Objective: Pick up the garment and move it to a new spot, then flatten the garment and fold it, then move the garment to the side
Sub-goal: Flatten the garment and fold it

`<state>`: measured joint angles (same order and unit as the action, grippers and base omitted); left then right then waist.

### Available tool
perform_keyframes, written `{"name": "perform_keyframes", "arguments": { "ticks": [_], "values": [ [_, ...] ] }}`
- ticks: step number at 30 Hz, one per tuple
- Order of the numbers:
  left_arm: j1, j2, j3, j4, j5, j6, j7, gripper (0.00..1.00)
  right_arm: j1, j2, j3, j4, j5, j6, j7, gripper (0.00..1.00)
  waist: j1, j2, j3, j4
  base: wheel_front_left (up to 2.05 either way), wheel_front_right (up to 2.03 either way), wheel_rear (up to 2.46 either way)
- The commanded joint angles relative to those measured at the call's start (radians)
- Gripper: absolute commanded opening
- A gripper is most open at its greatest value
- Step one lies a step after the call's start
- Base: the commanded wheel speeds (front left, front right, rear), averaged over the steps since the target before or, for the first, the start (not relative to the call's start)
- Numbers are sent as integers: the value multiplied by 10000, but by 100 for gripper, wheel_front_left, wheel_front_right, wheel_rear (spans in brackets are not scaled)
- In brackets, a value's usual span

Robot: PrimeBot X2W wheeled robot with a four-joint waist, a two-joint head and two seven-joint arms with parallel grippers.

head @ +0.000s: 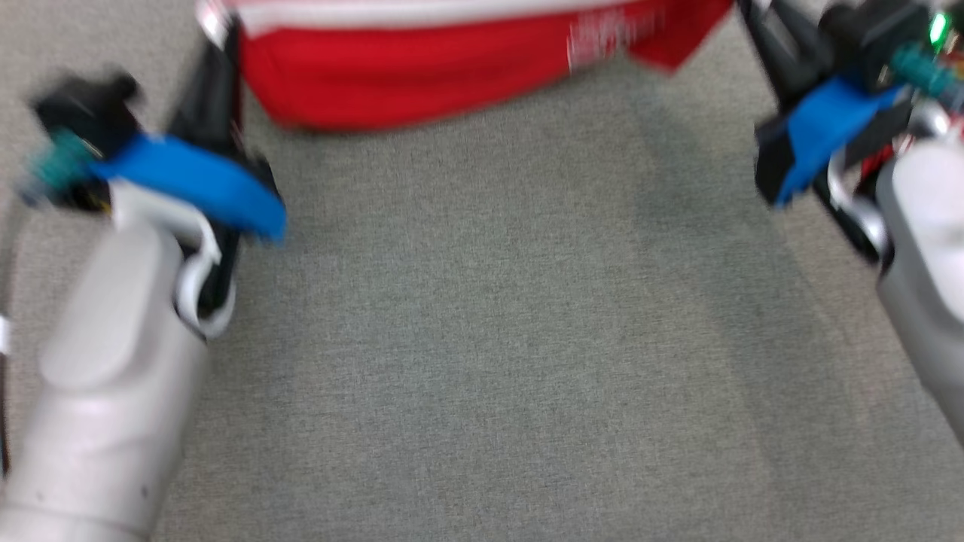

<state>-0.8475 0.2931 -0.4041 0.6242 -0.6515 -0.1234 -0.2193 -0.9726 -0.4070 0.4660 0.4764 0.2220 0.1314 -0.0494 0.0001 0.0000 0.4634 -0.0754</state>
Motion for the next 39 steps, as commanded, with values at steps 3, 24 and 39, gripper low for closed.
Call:
{"name": "perform_keyframes", "arguments": {
  "ticks": [3, 24, 39],
  "values": [
    [1159, 149, -478, 442, 277, -40, -158, 0, 1230, -591, 521, -340, 791, -12, 497, 0, -1, 0, -761, 26, 0, 0, 0],
    [7711, 1681, -2369, -4355, 983, 1368, 1346, 0, 9139, -2441, -1050, -5967, 4119, -8, 6856, 0, -1, 0, -3535, 879, 0, 0, 0],
    [8687, 2626, -2253, -7779, 760, 2109, 2577, 0, 11148, -1297, -3954, -9579, 2658, -6, 9000, 0, -1, 0, -3011, 1262, 0, 0, 0]
  ]
}}
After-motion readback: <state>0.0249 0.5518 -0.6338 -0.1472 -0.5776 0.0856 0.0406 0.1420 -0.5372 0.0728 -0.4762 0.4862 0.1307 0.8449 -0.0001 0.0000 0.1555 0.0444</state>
